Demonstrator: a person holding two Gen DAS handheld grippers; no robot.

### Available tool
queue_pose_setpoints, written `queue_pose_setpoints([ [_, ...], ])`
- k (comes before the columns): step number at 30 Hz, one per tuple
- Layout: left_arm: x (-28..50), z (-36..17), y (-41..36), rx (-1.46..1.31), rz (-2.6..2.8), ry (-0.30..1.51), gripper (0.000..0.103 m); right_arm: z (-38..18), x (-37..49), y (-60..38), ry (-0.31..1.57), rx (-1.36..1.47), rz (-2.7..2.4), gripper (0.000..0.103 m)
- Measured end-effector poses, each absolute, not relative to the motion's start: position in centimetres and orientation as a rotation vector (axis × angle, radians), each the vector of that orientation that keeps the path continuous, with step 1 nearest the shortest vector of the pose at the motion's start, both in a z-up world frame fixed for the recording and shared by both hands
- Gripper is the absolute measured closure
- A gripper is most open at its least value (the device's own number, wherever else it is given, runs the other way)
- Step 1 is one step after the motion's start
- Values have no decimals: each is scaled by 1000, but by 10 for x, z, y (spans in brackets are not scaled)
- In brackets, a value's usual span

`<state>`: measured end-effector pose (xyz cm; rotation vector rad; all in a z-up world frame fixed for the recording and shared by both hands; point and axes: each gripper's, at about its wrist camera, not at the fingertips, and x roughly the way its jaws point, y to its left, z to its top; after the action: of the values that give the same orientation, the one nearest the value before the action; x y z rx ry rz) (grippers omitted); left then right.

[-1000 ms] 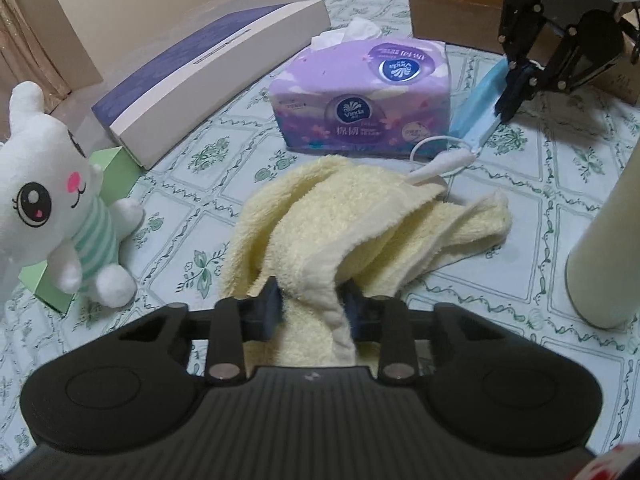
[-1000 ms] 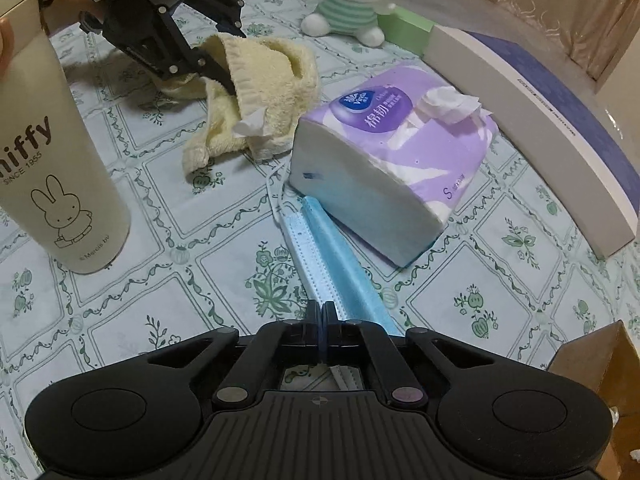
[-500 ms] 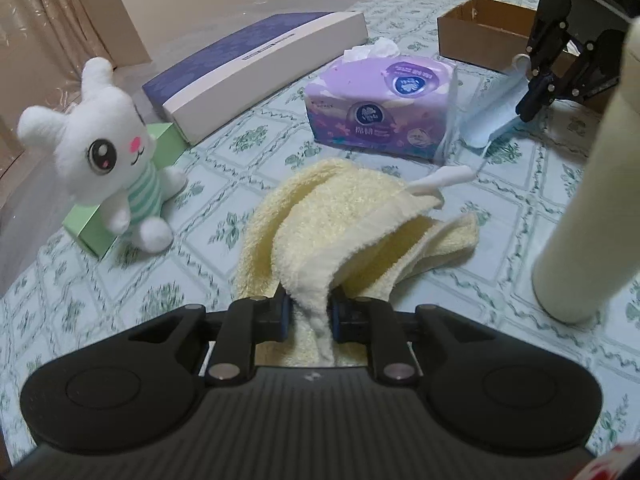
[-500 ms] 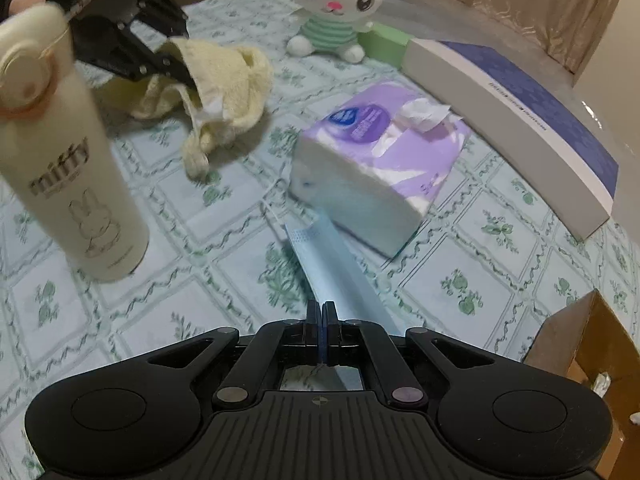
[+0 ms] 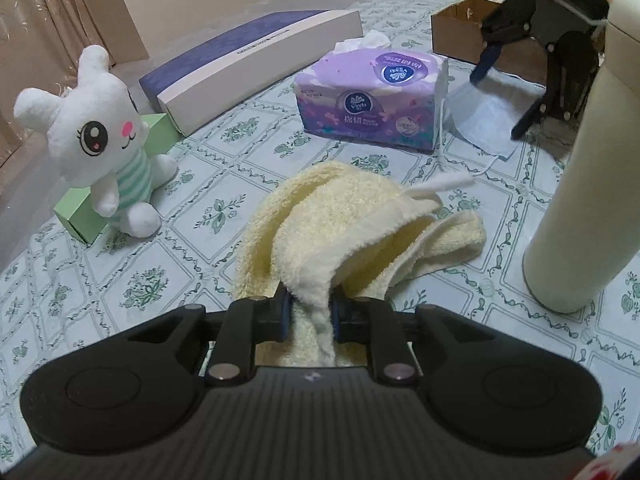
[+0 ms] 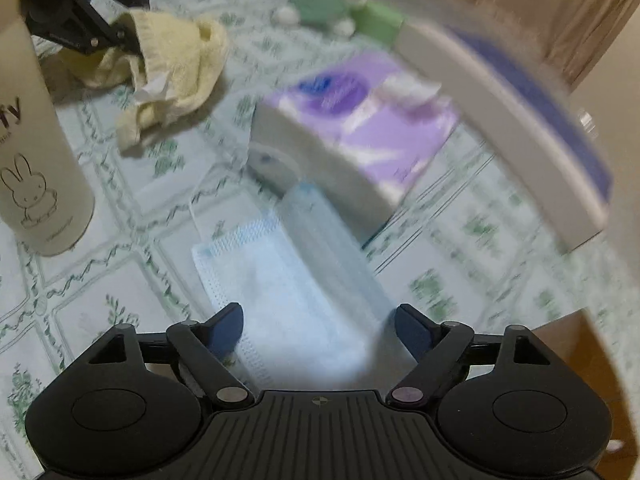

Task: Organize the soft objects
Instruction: 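Lift the towel and mask and carry both toward the box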

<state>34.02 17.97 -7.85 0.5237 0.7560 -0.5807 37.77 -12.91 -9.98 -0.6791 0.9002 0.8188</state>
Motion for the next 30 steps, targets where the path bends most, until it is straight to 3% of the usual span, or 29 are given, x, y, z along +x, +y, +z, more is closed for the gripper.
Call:
queue_pose_setpoints([
  [6, 339, -80, 181, 518, -587, 755, 87, -103, 399, -137, 1029, -545, 840, 20],
  [9, 337, -80, 181, 516, -583, 755, 87, -101, 397, -140, 1042, -511, 861, 35],
  [11, 336, -79, 181, 516, -583, 757, 87, -98, 392, -140, 1037, -510, 870, 55],
  [15, 333, -77, 180, 518, -577, 760, 87, -95, 386, -140, 1031, -518, 862, 83],
  [16, 332, -76, 180, 520, -574, 760, 87, -95, 384, -140, 1031, -519, 866, 97],
  [17, 331, -76, 179, 522, -572, 761, 87, -96, 381, -139, 1029, -522, 866, 101],
  [30, 289, -56, 189, 467, -432, 792, 87, -73, 324, -145, 977, -457, 814, 103],
])
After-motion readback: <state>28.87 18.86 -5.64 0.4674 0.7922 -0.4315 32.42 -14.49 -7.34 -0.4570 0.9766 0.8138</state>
